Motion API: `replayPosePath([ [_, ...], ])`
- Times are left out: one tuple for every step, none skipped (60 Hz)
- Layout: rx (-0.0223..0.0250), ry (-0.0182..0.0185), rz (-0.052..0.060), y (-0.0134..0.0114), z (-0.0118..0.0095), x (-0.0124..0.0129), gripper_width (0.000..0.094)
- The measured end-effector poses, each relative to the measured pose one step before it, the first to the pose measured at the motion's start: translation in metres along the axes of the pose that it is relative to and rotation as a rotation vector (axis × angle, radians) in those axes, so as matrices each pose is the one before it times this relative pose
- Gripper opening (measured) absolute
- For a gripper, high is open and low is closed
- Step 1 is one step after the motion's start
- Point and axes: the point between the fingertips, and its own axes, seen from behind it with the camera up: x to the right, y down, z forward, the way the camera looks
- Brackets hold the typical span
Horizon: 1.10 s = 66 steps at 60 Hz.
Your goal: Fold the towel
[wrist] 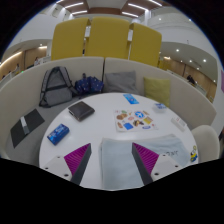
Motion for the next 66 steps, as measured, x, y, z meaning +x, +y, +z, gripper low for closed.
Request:
replayPosePath([
  [-0.00761, 0.00039, -0.0004, 0.00502, 0.00389, -0.00070, 0.0865],
  [-0.00591, 0.00168, 0.0015, 0.00428, 0.00422, 0.00041, 0.0863],
  [-0.00682, 0.00110, 0.0019, 0.00459, 0.00457, 0.00052, 0.0866],
  [-0.00845, -0.00167, 0.0028, 0.00473, 0.00429, 0.00006, 0.0865],
  [-0.00890, -0.00386, 0.0033, 0.00462, 0.00388, -0.00059, 0.0862],
  [-0.00874, -0.00524, 0.0031, 0.00446, 0.00371, -0.00063, 0.0863],
  [-0.00665, -0.00627, 0.0031, 0.00474, 0.00417, -0.00041, 0.0864],
  [-0.00481, -0.00472, 0.0036, 0.00321, 0.00359, -0.00115, 0.0865],
  [-0.00297, -0.00355, 0.0029, 0.00285, 0.00307, -0.00061, 0.0866],
  [-0.00436, -0.00240, 0.0014, 0.00213, 0.00114, -0.00103, 0.0861],
  [-0.00348, -0.00186, -0.0013, 0.00272, 0.00256, -0.00062, 0.0861],
  [-0.00412, -0.00263, -0.0035, 0.00299, 0.00229, -0.00045, 0.0859],
  [-0.00416, -0.00377, -0.0043, 0.00288, 0.00197, -0.00101, 0.0853],
  [-0.00428, -0.00420, -0.0037, 0.00299, 0.00190, -0.00110, 0.0851],
  [-0.00515, -0.00357, -0.0024, 0.00285, 0.00219, -0.00122, 0.0845],
  [-0.00545, -0.00341, -0.0026, 0.00332, 0.00192, -0.00091, 0.0833],
  [-0.00691, -0.00263, -0.0032, 0.00344, 0.00170, -0.00089, 0.0820],
  [-0.00845, -0.00145, -0.0034, 0.00362, 0.00203, -0.00081, 0.0836],
  [-0.01184, -0.00044, -0.0048, 0.00480, 0.00208, -0.00048, 0.0767],
  [-0.00551, -0.00769, -0.0037, 0.00315, 0.00080, -0.00209, 0.0665],
  [0.02603, -0.00751, 0.0077, -0.00490, 0.00102, -0.00202, 0.0562],
  [0.00214, 0.00559, -0.0026, 0.00073, 0.00058, 0.00111, 0.0460],
  [-0.00322, 0.00575, -0.0099, 0.00203, 0.00098, 0.00226, 0.0357],
  [0.00785, 0.00629, -0.0130, -0.00100, 0.00073, 0.00134, 0.0255],
  [0.00148, 0.01795, -0.0191, -0.00130, 0.00086, 0.00334, 0.0152],
  [-0.00086, 0.03318, -0.0277, 0.00029, 0.00066, 0.00696, 0.0050],
  [0.00151, 0.01634, -0.0171, -0.00021, -0.00011, 0.00198, 0.0046],
  [-0.00826, 0.00317, -0.0147, 0.00156, -0.00017, -0.00158, 0.0044],
  [-0.00879, 0.00312, -0.0206, 0.00049, -0.00067, -0.00082, 0.0042],
  [-0.00993, -0.00044, -0.0188, -0.00014, -0.00148, -0.00127, 0.0032],
  [-0.01297, -0.01239, -0.0065, 0.00146, -0.00441, -0.00067, 0.0030],
  [-0.01355, -0.01443, 0.0127, -0.00041, -0.00315, -0.00448, 0.0028],
  [-0.01332, -0.02233, 0.0221, -0.00052, -0.00489, -0.00381, 0.0028],
  [-0.01234, -0.02627, 0.0306, -0.00103, -0.00480, -0.00608, 0.0028],
  [-0.01183, -0.02930, 0.0300, -0.00187, -0.00596, -0.00630, 0.0027],
  [-0.00969, -0.02865, 0.0265, -0.00262, -0.00658, -0.00555, 0.0027],
  [-0.00677, -0.02623, 0.0237, -0.00352, -0.00706, -0.00465, 0.0026],
  [-0.00264, -0.02271, 0.0221, -0.00454, -0.00761, -0.00376, 0.0027],
  [0.00314, -0.02037, 0.0204, -0.00574, -0.00795, -0.00291, 0.0027],
  [0.01013, -0.01475, 0.0199, -0.00543, -0.00680, -0.00388, 0.0029],
  [0.01059, -0.01811, 0.0137, -0.00702, -0.00868, 0.00002, 0.0028],
  [0.01248, -0.01434, 0.0114, -0.00782, -0.00746, 0.00083, 0.0028],
  [0.01367, -0.01049, 0.0080, -0.00798, -0.00684, 0.00250, 0.0029],
  [0.01338, -0.00586, 0.0068, -0.00799, -0.00610, 0.00402, 0.0029],
  [0.00977, 0.00211, 0.0094, -0.00884, -0.00377, 0.00197, 0.0029],
  [0.00830, -0.00036, 0.0066, -0.00609, -0.00505, 0.00675, 0.0029],
  [0.00694, -0.00057, 0.0088, -0.00589, -0.00458, 0.00696, 0.0030],
  [0.00502, -0.00025, 0.0091, -0.00504, -0.00355, 0.00793, 0.0030],
  [0.00286, 0.00135, 0.0076, -0.00448, -0.00287, 0.00857, 0.0031],
  [0.00117, 0.00411, 0.0050, -0.00400, -0.00246, 0.00961, 0.0032],
  [0.00307, 0.00932, 0.0039, -0.00416, -0.00141, 0.00955, 0.0034],
  [0.00357, 0.01164, 0.0014, -0.00297, -0.00020, 0.00901, 0.0035],
  [0.00383, 0.01386, -0.0007, -0.00300, -0.00026, 0.01210, 0.0038],
  [0.00303, 0.01638, -0.0027, -0.00223, 0.00031, 0.01231, 0.0040],
  [0.00169, 0.01660, -0.0059, -0.00151, 0.00134, 0.01247, 0.0041],
  [0.00250, 0.01497, -0.0083, 0.00034, 0.00187, 0.01261, 0.0042],
  [-0.00052, 0.01360, -0.0088, 0.00018, 0.00237, 0.01154, 0.0043],
  [-0.00027, 0.01311, -0.0090, 0.00042, 0.00316, 0.01102, 0.0044],
  [-0.00015, 0.01432, -0.0084, 0.00101, 0.00352, 0.01072, 0.0043],
  [0.00148, 0.01470, -0.0075, 0.00131, 0.00389, 0.01037, 0.0043],
  [0.00295, 0.01419, -0.0077, 0.00155, 0.00410, 0.00974, 0.0043],
  [0.00292, 0.01464, -0.0080, 0.00154, 0.00429, 0.00957, 0.0044],
  [0.00094, 0.01371, -0.0088, 0.00332, 0.00223, 0.01141, 0.0045],
  [-0.00120, 0.01624, -0.0119, 0.00394, 0.00557, 0.00855, 0.0044],
  [-0.00437, 0.01552, -0.0132, 0.00425, 0.00493, 0.00749, 0.0045],
  [-0.00303, 0.01311, -0.0134, 0.00407, 0.00530, 0.00641, 0.0044],
])
